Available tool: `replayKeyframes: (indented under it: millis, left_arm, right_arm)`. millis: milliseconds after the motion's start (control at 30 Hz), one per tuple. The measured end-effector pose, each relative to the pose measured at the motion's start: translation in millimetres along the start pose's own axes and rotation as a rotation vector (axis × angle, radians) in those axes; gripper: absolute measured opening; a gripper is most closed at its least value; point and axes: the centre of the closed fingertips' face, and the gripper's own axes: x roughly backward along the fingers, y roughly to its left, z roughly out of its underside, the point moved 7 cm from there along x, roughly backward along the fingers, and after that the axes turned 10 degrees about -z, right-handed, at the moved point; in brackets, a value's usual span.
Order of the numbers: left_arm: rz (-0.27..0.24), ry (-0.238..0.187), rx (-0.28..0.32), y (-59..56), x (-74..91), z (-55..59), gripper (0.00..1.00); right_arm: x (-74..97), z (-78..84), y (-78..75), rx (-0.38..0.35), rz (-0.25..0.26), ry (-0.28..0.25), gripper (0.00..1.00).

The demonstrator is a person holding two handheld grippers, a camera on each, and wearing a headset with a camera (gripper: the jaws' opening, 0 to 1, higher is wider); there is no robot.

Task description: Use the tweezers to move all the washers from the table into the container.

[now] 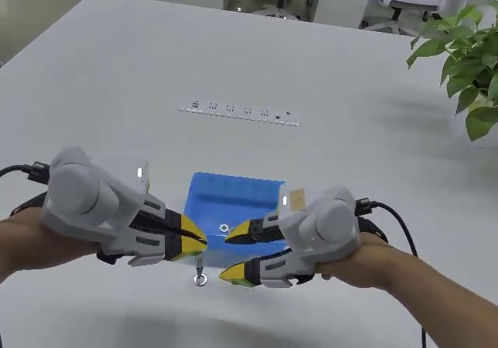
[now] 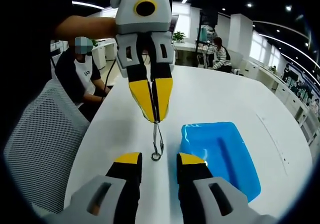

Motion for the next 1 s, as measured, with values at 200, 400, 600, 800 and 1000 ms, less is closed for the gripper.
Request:
replayKeyframes:
  millis: [200,400,600,800,1000]
  left_arm:
    - [0.003,0.0,0.005,2.0,0.2,0.3,0.05]
    - [0.006,-0.001,0.007,3.1,-0.1,0.1,0.05]
    - [0.008,0.001,-0.001,5.0,-1.8,-0.8,0.05]
    - [0.008,0.002,-0.001,6.1,-2.2,-0.5,0.05]
    - [0.008,0.006,-0.002,4.4,-2.8,-1.2,0.05]
  right_arm:
    - [-12.5,-3.6,-4.5,0.02,-0.028,0.008,0.22]
    - [-22.0,-7.8,-8.6,0.048,-0.049,0.019,0.16]
    - [-28.1,-9.8,-12.6,0.074,-0.063,0.027,0.12]
    - [-29.7,-8.9,-10.9,0.102,-0.078,0.035,0.09]
    - [-29.6,-9.1,-9.8,0.101,-0.065,0.042,0.07]
